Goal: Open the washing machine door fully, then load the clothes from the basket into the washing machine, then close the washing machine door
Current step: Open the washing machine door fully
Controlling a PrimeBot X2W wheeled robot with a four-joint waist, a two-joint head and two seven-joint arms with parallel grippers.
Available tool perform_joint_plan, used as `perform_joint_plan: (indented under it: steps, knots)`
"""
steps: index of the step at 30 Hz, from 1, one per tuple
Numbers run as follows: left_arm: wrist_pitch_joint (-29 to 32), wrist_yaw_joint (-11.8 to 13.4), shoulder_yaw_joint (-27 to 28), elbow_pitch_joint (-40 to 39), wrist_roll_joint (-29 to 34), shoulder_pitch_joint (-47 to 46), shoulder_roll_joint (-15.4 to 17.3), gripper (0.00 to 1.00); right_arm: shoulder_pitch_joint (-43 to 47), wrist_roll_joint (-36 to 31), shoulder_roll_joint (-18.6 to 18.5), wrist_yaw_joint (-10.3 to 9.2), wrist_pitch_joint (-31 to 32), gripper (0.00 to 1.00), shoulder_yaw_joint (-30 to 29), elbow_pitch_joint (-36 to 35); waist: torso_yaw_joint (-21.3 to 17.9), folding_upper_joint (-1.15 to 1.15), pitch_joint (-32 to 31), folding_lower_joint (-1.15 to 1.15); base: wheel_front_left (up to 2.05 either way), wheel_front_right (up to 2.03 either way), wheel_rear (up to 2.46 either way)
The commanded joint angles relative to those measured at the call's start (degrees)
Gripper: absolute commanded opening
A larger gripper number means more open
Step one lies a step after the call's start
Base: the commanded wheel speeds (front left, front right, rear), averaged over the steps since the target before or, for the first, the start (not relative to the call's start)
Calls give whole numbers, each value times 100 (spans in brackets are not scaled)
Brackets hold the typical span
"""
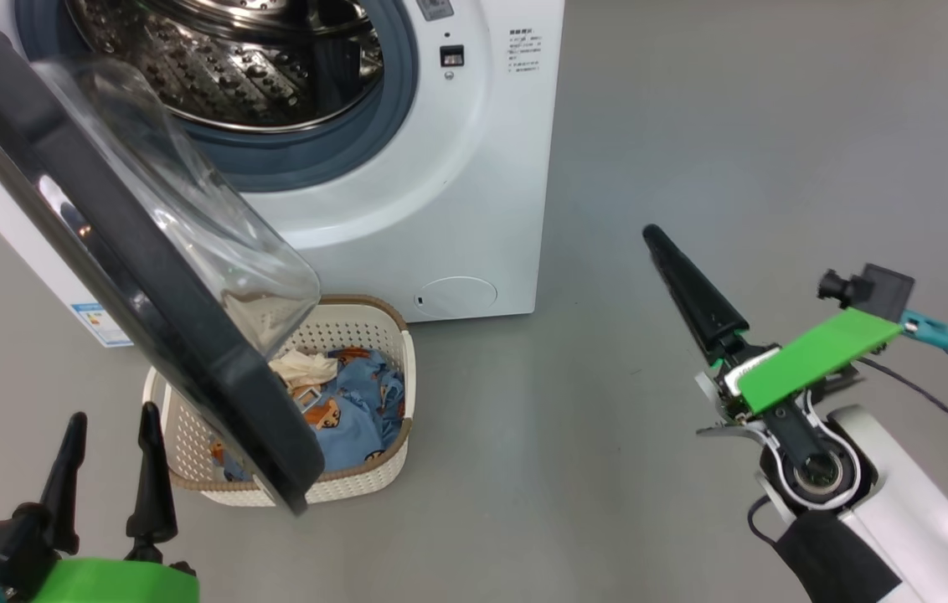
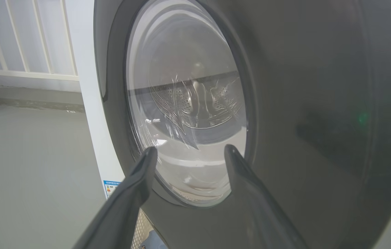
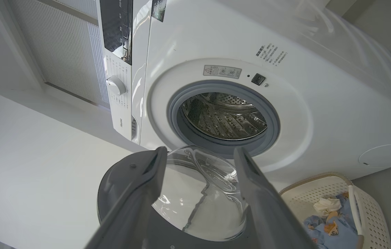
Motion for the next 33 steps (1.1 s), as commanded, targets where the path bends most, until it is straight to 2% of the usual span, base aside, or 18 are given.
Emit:
perform_joint_plan:
  steps: [1, 6, 9, 14, 17, 20, 26, 33]
  knots:
    - [-36, -9, 198, -175, 31, -29, 87, 100, 98, -258, -25, 42, -188, 100, 39, -170, -17, 0, -21, 0, 0, 0, 0]
    - [-36, -9, 196, -182, 40, 23, 78, 100, 199, -1479, -230, 42, -1242, 100, 99, 268, -43, 0, -60, 0, 0, 0, 0]
    - [-36, -9, 218, -183, 38, 53, 72, 100, 243, -2136, -172, 42, -1474, 100, -88, 620, -70, 0, -76, 0, 0, 0, 0]
    - [-36, -9, 254, -212, 39, 70, 77, 100, 465, -3625, 197, 42, -1508, 100, -1021, 658, -127, 0, -52, 0, 0, 0, 0]
    - [-36, -9, 272, -230, 45, 68, 74, 100, 705, -4761, 452, 42, -1509, 100, -1496, 346, -161, 0, -34, 0, 0, 0, 0]
    - [-36, -9, 278, -229, 50, 66, 68, 100, 995, -5614, 722, 42, -1510, 100, -1773, 30, -184, 0, -36, 0, 0, 0, 0]
    - [-36, -9, 278, -237, 75, 54, 60, 100, 1450, -6690, 994, 42, -1510, 100, -2065, -333, -203, 0, -58, 0, 0, 0, 0]
    - [-36, -9, 298, -248, 115, 114, 56, 100, 1948, -7426, 1171, 42, -1511, 100, -2282, -696, -209, 0, -76, 0, 0, 0, 0]
